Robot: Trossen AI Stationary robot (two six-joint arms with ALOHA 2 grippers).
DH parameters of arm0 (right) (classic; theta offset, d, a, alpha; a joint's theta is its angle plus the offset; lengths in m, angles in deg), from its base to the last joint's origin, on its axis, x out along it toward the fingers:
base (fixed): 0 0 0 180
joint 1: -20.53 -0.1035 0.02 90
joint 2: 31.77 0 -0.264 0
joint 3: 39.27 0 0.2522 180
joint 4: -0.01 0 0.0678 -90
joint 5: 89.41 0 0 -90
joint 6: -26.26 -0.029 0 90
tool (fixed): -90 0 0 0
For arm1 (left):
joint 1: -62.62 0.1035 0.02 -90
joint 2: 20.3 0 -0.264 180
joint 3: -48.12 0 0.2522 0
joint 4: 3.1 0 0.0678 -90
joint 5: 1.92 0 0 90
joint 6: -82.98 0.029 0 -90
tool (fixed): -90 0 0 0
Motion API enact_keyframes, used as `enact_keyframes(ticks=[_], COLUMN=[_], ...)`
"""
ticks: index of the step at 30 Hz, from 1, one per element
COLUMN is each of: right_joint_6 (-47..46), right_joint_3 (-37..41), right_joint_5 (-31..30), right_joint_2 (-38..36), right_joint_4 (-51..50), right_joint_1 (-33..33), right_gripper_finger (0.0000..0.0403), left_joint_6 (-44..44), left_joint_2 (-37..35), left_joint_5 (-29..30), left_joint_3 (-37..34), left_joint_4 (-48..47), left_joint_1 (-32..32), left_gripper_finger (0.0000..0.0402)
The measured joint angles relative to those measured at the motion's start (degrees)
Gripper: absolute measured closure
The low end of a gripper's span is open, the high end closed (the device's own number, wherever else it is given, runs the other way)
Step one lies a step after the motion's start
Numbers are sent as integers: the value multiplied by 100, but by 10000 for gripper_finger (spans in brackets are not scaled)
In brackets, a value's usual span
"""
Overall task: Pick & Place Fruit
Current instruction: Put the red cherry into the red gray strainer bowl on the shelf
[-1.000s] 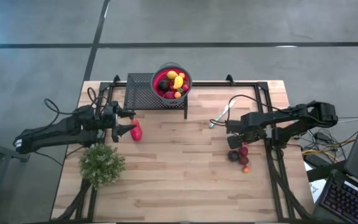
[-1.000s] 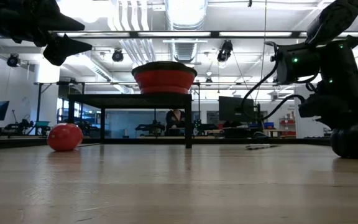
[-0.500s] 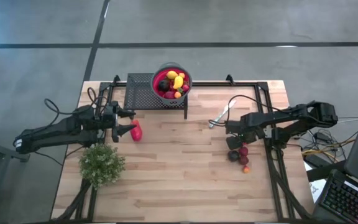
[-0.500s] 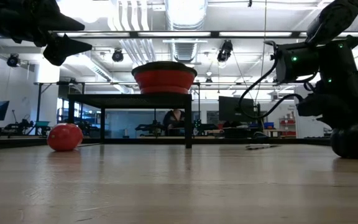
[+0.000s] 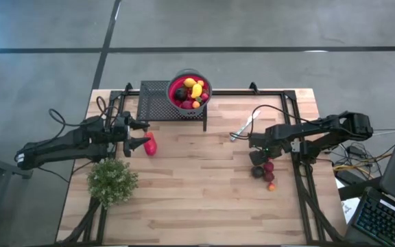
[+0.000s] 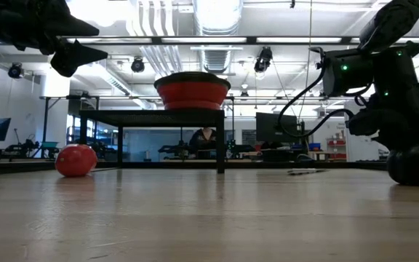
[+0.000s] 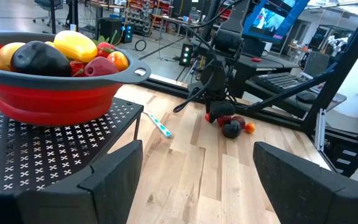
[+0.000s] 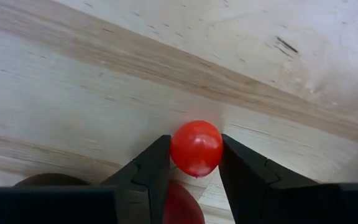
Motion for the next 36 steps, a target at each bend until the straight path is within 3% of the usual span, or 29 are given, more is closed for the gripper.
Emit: enact_keyframes(ticks=[11, 21, 36], right_joint_6=[171, 867, 2326], right_joint_3=[-141, -494, -1782], right_joint_5=[-173, -146, -62], right_joint_2=[-11, -25, -28], right_joint_4=[210, 903, 1506], right_joint_1=[7, 256, 772], right_gripper_finger=[294, 286, 286], left_joint_6=[0, 0, 0], left_joint_2=[0, 0, 0], left_joint_5=[-2, -2, -2], left_joint_3=[-2, -2, -2], left_joint_4=[0, -2, -4], left_joint_1=[0, 0, -1], left_gripper_finger=[90, 90, 90])
